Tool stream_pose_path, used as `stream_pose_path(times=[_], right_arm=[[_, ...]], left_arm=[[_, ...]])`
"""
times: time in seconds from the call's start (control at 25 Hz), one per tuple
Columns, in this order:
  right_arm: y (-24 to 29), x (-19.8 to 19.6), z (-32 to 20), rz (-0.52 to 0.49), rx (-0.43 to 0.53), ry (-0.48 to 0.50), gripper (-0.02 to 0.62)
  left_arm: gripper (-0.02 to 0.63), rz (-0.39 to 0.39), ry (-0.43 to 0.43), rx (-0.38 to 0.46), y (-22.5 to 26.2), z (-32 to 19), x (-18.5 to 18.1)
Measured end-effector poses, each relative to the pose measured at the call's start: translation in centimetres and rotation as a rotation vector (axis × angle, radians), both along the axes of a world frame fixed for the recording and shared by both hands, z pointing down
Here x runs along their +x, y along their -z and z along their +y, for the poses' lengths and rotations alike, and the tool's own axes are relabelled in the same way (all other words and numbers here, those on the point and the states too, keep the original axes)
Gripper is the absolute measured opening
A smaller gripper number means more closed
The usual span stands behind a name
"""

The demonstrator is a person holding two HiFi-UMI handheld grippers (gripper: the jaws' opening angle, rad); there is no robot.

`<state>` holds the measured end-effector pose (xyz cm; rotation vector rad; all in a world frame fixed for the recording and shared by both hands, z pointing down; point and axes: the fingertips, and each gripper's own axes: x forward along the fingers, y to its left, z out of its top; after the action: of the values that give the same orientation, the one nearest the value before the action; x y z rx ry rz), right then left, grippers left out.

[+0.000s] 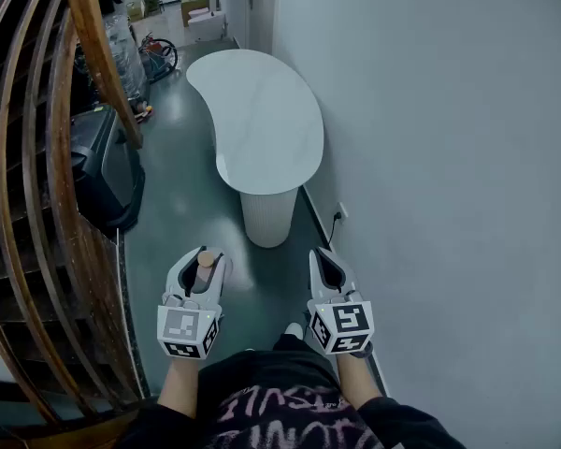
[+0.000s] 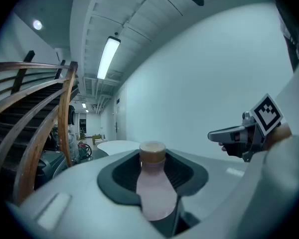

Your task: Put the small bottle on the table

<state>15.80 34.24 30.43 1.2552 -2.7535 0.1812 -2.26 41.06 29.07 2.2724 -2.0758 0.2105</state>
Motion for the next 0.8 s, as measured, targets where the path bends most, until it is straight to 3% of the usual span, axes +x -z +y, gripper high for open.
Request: stream_pose_path(times=[0.8], right_arm=[[-0.2, 0.1, 1.2, -0.013, -0.001, 0.002, 0.012]], left_arm=[[0.138, 0.002, -0.027, -0.010, -0.6, 1.1, 0.8]])
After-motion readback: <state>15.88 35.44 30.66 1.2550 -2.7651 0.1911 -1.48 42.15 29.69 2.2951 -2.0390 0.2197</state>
